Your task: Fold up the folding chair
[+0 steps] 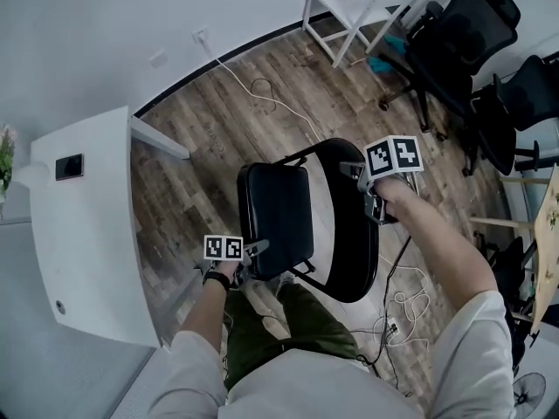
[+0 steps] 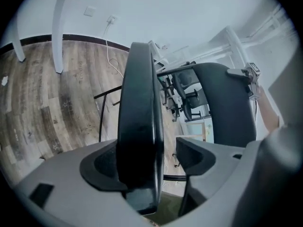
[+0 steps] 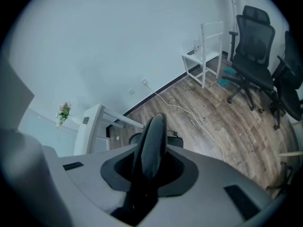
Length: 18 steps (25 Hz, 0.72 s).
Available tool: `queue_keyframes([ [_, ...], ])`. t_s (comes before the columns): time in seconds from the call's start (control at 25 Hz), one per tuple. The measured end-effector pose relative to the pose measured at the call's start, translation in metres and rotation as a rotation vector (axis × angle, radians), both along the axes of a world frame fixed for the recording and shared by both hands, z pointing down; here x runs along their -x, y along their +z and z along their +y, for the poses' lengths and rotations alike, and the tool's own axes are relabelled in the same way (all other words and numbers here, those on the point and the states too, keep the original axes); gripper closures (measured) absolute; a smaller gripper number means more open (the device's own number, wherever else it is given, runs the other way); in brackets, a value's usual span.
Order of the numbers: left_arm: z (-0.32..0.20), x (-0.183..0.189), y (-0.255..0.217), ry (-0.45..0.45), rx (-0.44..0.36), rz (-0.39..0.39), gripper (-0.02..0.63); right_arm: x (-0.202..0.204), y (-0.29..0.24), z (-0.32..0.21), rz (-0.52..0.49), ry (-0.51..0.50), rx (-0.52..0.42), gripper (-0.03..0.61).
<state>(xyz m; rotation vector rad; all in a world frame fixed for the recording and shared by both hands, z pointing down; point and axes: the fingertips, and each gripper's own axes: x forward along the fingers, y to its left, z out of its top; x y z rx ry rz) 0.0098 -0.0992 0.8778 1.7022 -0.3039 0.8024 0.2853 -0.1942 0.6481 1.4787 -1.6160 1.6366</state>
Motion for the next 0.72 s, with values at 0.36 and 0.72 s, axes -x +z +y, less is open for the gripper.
queue_keyframes([
  [0.36, 0.035, -0.073, -0.049, 0.05, -0.024, -0.01, 0.242, -0.008, -0.024, 0.005, 0.034, 0.011, 0.028, 0.477],
  [0.72, 0.069, -0.14, -0.076, 0.189, -0.052, 0.014, 0.242, 0.001, -0.04, 0.002, 0.021, 0.054, 0.037, 0.454],
])
